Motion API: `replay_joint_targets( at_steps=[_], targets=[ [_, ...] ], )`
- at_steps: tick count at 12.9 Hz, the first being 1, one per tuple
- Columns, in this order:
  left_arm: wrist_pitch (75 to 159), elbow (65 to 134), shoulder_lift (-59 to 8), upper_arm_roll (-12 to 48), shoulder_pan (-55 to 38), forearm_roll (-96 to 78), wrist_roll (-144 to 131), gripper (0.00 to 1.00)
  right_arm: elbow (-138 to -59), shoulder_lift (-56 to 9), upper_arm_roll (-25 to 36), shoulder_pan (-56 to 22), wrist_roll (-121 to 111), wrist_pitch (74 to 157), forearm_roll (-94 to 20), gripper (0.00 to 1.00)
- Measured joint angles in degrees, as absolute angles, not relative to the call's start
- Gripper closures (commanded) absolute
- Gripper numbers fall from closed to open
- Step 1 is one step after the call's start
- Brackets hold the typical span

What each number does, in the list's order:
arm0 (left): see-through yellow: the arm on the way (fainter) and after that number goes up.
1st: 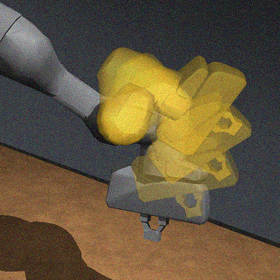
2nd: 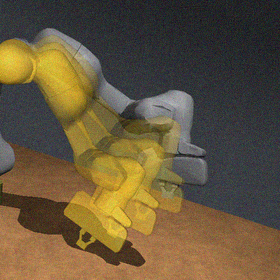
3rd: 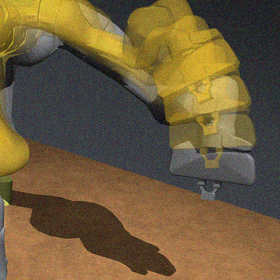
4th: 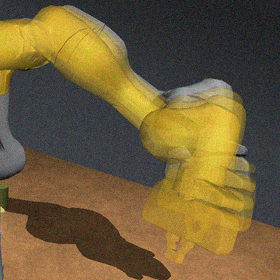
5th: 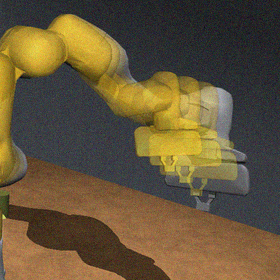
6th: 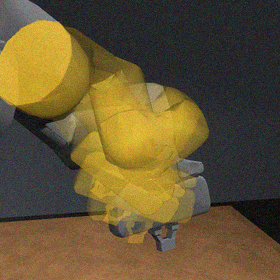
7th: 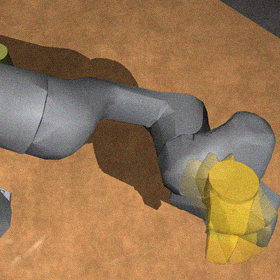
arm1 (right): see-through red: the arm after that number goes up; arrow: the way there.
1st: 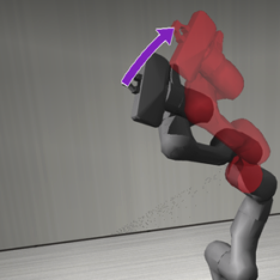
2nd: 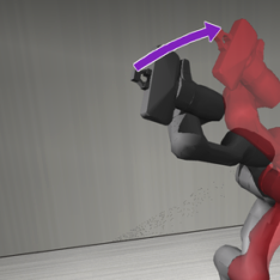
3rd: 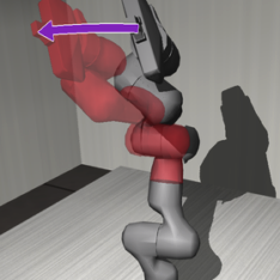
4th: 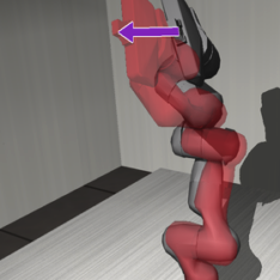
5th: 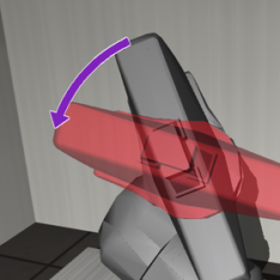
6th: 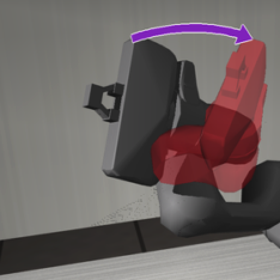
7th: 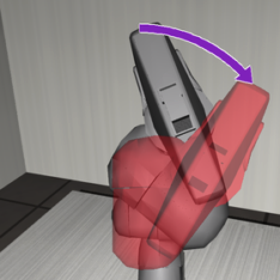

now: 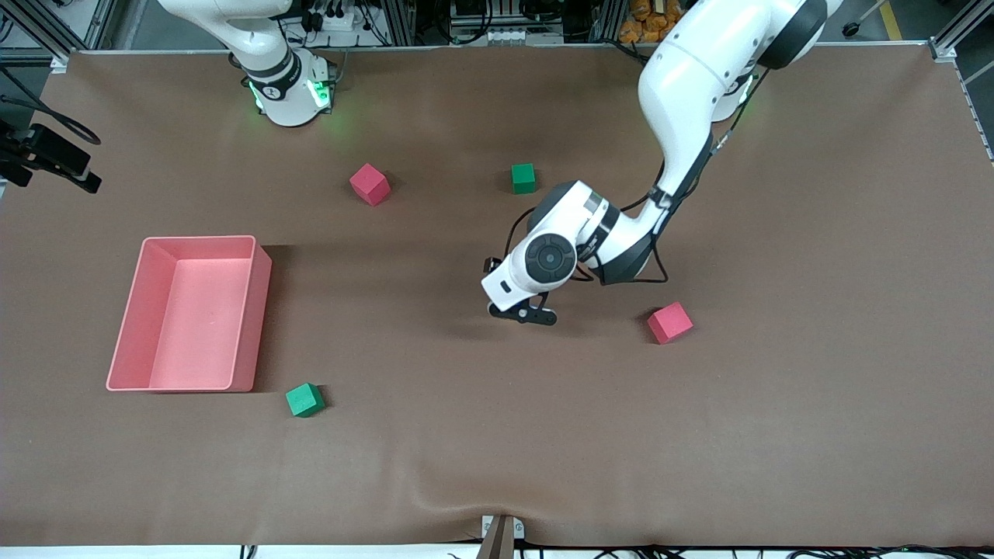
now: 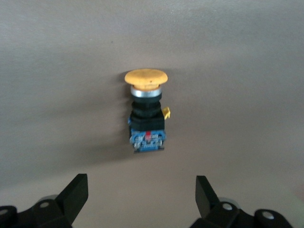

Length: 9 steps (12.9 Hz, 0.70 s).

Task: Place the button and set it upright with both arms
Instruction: 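Lower the left gripper and grasp the button body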

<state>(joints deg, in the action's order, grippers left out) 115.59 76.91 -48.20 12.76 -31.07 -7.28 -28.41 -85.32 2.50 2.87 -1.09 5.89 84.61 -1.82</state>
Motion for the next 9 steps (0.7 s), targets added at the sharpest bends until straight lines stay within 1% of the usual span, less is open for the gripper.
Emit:
replay_joint_targets(
  at_steps=[1,2,3,6,9],
  targets=[
    [115.7,76.1,-49.3,12.7,-31.4,-7.3,-28.7,0.01,-85.3,2.5,2.9,-1.1,5.9,84.6,-1.8,0.00],
    [115.7,75.4,-50.0,12.7,-31.7,-7.3,-29.0,0.09,-85.3,2.5,2.9,-1.2,5.8,84.6,-1.8,0.00],
    [115.7,75.0,-50.6,12.7,-31.9,-7.3,-29.1,0.13,-85.3,2.5,2.9,-1.3,5.7,84.6,-1.8,0.00],
    [115.7,73.5,-52.3,12.0,-32.2,-7.3,-29.1,0.13,-85.3,2.5,3.0,-1.3,3.8,84.5,-1.8,0.00],
    [115.8,72.8,-53.1,7.6,-35.3,-7.3,-28.5,0.13,-85.3,2.5,3.3,-1.3,2.8,84.0,-1.8,0.00]
  ],
)
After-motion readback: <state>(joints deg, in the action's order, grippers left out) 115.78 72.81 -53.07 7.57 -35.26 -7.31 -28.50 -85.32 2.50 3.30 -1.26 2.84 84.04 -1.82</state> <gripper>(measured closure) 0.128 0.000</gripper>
